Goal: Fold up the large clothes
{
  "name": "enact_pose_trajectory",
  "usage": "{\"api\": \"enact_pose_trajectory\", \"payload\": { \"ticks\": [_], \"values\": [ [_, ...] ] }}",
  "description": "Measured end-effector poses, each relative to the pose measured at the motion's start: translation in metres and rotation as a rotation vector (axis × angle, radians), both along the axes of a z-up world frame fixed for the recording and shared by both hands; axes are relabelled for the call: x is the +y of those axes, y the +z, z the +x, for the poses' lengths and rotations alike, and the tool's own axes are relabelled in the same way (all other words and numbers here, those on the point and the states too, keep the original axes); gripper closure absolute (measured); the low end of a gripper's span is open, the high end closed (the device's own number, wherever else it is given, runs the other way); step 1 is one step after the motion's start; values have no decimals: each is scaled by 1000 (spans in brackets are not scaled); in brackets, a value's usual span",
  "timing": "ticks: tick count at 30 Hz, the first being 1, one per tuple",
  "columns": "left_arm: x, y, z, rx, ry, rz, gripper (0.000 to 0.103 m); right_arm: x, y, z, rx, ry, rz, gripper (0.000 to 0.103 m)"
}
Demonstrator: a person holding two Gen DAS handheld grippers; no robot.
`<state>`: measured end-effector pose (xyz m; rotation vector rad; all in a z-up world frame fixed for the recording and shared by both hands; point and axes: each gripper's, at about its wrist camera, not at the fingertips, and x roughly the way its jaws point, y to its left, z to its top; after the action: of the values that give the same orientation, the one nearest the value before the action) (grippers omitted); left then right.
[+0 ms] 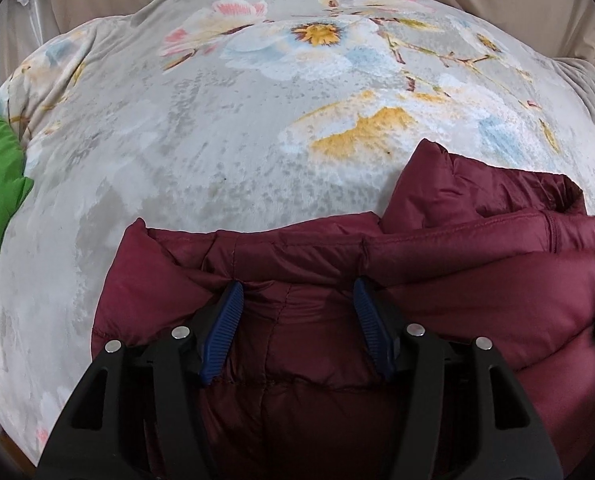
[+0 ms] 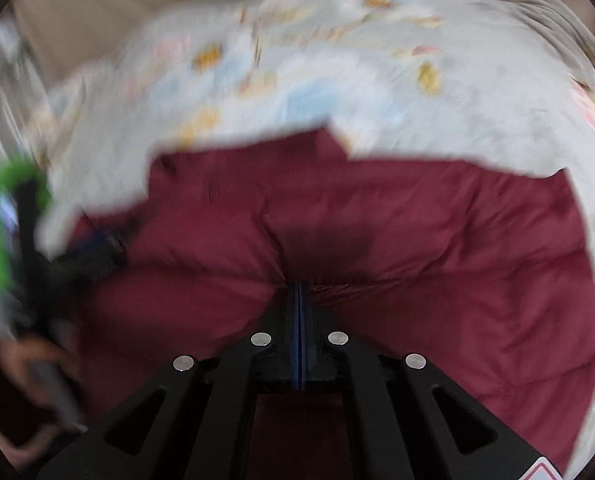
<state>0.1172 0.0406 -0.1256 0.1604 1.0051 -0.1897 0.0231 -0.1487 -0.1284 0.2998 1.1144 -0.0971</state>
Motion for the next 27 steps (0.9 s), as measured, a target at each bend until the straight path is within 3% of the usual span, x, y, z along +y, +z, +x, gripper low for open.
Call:
{"api": "enact_pose_trajectory", "payload": {
  "ticks": [3,8,12,15,19,21,23,27],
  "values": [
    [7,9,1,42,21,-22,47,1,0,5,30,-36,22,103],
    [39,40,-17,48,107,-164,45,23,43,9,-77,38,80,103],
    [47,31,-22,65,120,-126,43,45,22,34,-29,86,73,103],
    [43,19,-18,55,89,-84,40,47,-13,56,34,73,100,103],
    [43,14,-14,65,87,-84,39,48,-20,67,44,81,86,103],
    [54,23,-15,83,109,-130,40,47,-14,64,47,74,81,103],
    [78,42,-25,60,154,-223,39,48,4,55,14,64,95,103],
    [123,54,-47,67,242,-301,32,64,34,34,-37,110,144,103]
  ]
}}
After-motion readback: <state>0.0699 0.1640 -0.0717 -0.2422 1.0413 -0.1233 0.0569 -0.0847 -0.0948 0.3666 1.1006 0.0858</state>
